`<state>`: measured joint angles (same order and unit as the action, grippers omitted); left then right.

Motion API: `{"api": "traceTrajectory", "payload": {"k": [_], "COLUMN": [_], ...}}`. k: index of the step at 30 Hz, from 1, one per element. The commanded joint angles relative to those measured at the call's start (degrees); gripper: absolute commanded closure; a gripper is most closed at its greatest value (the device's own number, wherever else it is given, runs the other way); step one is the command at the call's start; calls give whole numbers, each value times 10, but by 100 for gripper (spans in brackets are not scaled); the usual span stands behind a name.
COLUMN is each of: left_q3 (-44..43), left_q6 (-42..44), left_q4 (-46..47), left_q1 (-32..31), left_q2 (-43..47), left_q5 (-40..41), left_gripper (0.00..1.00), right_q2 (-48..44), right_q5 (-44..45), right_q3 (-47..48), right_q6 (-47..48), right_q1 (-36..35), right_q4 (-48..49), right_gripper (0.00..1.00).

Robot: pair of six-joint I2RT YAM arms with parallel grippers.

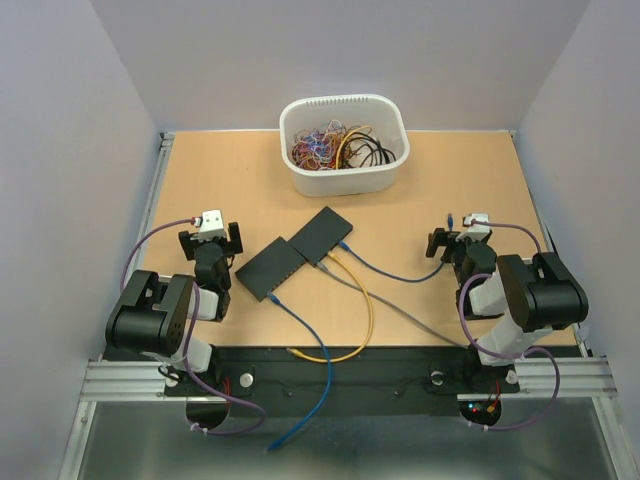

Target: Insert the plug into the switch port

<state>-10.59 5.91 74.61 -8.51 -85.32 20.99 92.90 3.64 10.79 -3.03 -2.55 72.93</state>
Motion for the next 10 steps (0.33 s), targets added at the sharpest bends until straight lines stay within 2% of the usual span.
{"api": "traceTrajectory", "payload": {"k": [1, 10], "left_q3": [-12, -12], "left_q6": [0, -1], "left_q4": [193, 193], "left_q1": [3, 3], "left_q2": [11, 11], "left_q5": [4, 4], "left_gripper": [1, 1], "right_q2": [-5, -7], "right_q5": [8, 8], "right_q3": [13, 15], "right_q6": [3, 4], "right_q1": [4, 3], "right_q4": [54, 43], "right_gripper": [0, 0]}}
